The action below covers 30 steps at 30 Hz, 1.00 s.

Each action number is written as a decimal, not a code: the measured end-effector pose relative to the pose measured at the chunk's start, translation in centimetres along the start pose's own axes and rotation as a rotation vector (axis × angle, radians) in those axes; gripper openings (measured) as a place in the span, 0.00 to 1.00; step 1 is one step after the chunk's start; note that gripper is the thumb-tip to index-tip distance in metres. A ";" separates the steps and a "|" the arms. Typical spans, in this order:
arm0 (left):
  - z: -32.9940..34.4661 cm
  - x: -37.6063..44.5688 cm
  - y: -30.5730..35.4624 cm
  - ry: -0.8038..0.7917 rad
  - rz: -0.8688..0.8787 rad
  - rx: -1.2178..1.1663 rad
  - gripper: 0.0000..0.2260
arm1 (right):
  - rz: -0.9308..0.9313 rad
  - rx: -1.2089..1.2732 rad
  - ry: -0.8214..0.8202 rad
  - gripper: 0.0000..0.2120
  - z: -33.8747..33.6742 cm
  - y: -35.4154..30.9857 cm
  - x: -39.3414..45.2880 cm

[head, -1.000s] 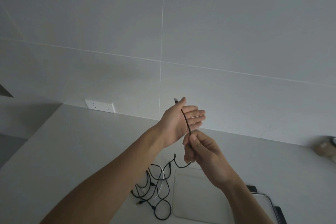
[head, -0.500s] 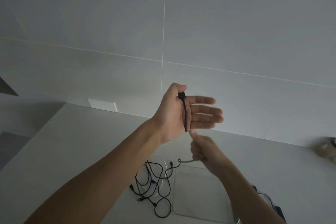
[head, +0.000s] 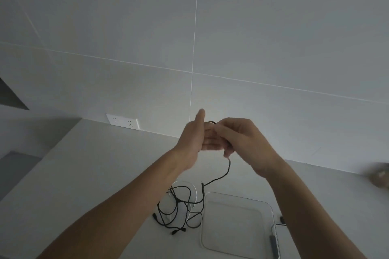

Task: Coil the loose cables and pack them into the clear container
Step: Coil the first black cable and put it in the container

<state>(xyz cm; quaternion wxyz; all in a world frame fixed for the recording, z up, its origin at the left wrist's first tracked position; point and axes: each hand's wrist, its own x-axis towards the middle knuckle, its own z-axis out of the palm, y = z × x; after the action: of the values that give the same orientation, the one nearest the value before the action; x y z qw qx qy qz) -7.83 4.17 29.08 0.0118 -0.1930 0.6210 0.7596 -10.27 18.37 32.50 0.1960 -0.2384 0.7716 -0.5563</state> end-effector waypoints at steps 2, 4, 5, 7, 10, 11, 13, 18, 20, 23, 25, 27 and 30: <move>-0.3 0.5 1.0 0.025 0.070 -0.009 0.31 | -0.045 0.016 0.007 0.10 0.8 0.2 -0.9; -0.4 1.2 2.3 0.029 0.123 -0.127 0.32 | -0.025 0.152 -0.022 0.11 1.4 1.1 -1.3; -0.4 1.6 3.2 0.029 0.150 -0.227 0.33 | -0.001 0.254 -0.052 0.13 1.9 1.8 -1.4; -0.4 2.1 4.9 -0.017 0.187 -0.405 0.34 | 0.058 0.411 -0.123 0.18 3.0 3.1 -1.8; 0.5 1.5 5.6 -0.058 0.176 -0.348 0.32 | 0.202 0.481 -0.135 0.24 4.2 6.1 -1.9; 0.8 1.3 5.1 -0.048 0.165 -0.312 0.30 | 0.267 0.453 -0.100 0.25 4.4 7.4 -1.8; 0.9 1.4 3.8 -0.047 0.127 -0.323 0.30 | 0.392 0.397 -0.034 0.28 4.8 10.2 -1.9; -0.4 1.1 2.2 -0.194 -0.079 -0.384 0.17 | 0.573 0.453 0.000 0.30 5.3 14.5 -1.7; -0.5 0.5 1.4 -0.250 -0.129 -0.394 0.15 | 0.598 0.538 0.018 0.27 4.7 14.7 -0.2; -0.5 -0.2 0.2 -0.309 -0.119 -0.371 0.18 | 0.553 0.599 0.024 0.22 3.4 13.7 3.0; -0.4 -0.5 -0.1 -0.302 -0.092 -0.295 0.20 | 0.477 0.582 0.030 0.20 2.2 12.0 5.1; -0.4 -1.1 -0.2 -0.252 -0.094 -0.220 0.20 | 0.406 0.566 0.001 0.18 0.9 9.2 6.5; -1.1 -1.5 -0.8 -0.185 -0.129 -0.143 0.22 | 0.368 0.497 -0.024 0.19 -0.8 4.3 7.0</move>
<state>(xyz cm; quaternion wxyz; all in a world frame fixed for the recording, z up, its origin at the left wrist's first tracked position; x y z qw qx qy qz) -5.91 3.63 28.61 0.1038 -0.1620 0.5480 0.8141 -17.10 16.04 28.38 0.3550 -0.0460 0.6399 -0.6800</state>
